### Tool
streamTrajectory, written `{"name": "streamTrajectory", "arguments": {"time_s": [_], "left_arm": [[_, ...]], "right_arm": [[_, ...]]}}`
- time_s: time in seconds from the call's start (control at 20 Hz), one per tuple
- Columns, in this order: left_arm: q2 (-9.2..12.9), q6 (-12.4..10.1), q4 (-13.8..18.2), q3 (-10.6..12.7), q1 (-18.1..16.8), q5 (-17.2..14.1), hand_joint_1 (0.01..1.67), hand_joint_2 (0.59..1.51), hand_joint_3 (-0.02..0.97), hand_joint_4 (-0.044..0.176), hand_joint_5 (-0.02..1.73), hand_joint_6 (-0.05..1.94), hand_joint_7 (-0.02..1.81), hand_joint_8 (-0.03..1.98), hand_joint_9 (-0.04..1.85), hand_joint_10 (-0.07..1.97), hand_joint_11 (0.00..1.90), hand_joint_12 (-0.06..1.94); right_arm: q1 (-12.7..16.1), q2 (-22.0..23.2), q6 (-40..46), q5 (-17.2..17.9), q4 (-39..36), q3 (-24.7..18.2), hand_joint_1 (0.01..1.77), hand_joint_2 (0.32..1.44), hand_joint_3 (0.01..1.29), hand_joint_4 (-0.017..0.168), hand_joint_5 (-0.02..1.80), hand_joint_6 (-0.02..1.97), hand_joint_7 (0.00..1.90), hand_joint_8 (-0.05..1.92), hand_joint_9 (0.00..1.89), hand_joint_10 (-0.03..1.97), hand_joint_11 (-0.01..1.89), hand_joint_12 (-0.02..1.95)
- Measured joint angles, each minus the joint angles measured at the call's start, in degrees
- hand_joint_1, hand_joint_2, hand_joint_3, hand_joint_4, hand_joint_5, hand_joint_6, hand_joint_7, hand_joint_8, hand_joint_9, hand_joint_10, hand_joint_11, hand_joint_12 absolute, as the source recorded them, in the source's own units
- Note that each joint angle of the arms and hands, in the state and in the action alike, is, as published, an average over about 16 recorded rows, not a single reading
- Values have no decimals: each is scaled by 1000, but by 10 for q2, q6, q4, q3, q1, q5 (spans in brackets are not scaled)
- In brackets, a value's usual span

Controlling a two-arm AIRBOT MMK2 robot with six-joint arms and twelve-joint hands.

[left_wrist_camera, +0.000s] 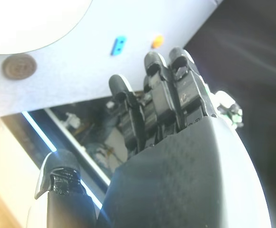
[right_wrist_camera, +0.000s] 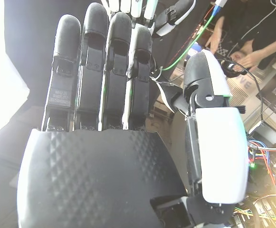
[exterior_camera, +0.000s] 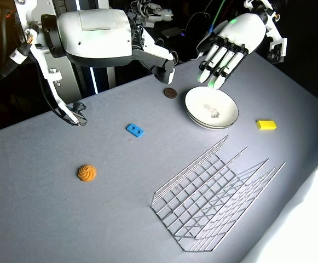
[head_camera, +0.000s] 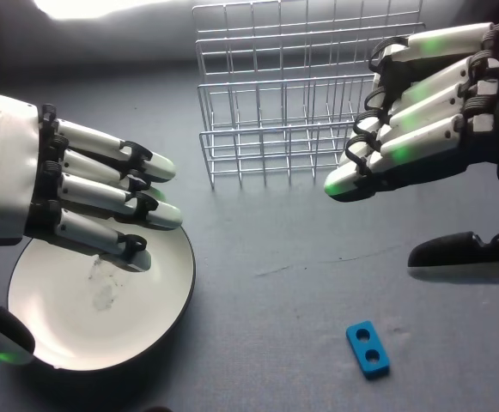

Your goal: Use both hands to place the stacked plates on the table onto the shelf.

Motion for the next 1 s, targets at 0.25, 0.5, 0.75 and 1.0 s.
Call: {"name": "streamTrajectory", "arguments": {"time_s": [0.25,0.5,0.75,1.0], "left_arm": [[0,-8,5,3,1,-3,43,1071,39,7,160,72,102,19,99,16,43,30],[-2,-20,22,9,2,-9,29,1070,34,6,113,28,81,16,52,15,24,18],[-11,-39,45,32,11,-15,23,1079,18,5,100,10,73,9,32,13,19,8],[-26,-48,60,68,39,-19,23,1078,19,3,97,5,60,2,26,13,21,8]], "right_arm": [[0,0,0,0,-2,0,159,1207,38,3,321,32,343,26,327,29,82,581],[-1,-1,-3,-1,-6,0,196,1183,33,3,225,29,231,23,216,24,31,545],[-4,-2,-28,-2,-5,-3,475,1098,18,5,189,24,177,14,162,13,11,629],[-12,-5,-79,-4,9,-10,838,998,17,5,195,24,172,14,155,13,11,670]]}}
